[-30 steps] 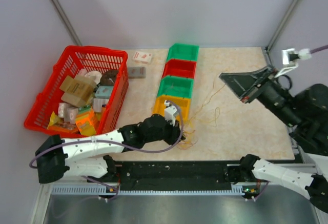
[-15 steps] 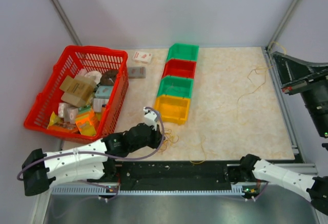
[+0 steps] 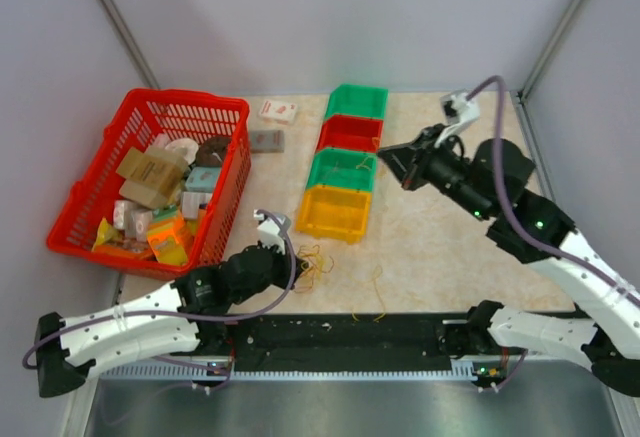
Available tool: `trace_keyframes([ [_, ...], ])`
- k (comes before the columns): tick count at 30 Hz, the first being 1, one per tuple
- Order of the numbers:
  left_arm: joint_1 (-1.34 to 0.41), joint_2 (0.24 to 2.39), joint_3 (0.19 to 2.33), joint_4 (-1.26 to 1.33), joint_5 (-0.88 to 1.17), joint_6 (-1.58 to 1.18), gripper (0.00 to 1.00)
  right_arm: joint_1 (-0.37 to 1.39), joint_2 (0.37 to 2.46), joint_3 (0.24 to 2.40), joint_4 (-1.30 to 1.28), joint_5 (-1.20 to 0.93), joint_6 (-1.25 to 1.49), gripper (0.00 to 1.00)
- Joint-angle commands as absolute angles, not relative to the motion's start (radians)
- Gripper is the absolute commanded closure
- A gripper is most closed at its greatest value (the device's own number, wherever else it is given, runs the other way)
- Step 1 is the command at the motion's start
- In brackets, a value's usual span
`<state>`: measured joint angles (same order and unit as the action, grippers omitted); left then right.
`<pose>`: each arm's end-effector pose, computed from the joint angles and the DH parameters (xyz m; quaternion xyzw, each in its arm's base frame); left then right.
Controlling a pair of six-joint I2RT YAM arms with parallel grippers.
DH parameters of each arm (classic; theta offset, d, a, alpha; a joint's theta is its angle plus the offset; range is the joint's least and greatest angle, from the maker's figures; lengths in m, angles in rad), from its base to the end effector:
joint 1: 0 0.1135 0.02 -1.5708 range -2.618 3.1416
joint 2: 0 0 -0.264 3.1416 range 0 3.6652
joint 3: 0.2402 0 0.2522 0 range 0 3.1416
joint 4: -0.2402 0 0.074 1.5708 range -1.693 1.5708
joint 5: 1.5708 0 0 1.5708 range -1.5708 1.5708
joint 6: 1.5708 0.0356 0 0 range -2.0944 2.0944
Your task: Untangle the cables
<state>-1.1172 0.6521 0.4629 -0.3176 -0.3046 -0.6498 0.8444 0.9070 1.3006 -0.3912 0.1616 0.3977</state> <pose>0.0781 -0.1359 0.2342 0.1224 0.8465 -0.3046 0.4192 0.1170 0.1231 0.4711 -0.1002 0.6991 0.3642 0.6070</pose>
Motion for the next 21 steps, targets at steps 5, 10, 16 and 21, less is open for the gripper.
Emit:
trace_keyframes([
  [5, -1.114, 0.569, 0.402, -0.350, -0.316, -0.693, 1.00, 0.856, 1.068, 1.272, -0.138, -0.077, 0.393, 1.00],
  [10, -1.114, 0.516, 0.377, -0.357, -0.310, -0.692, 1.00, 0.854, 1.124, 1.217, -0.074, -0.098, 0.249, 1.00],
  [16, -1.115, 0.497, 0.353, -0.333, -0.299, -0.680, 1.00, 0.854, 1.170, 1.221, -0.109, -0.159, 0.163, 1.00],
  [21, -1.114, 0.495, 0.359, -0.334, -0.301, -0.664, 1.00, 0.853, 1.098, 1.146, -0.083, -0.114, 0.103, 1.00],
])
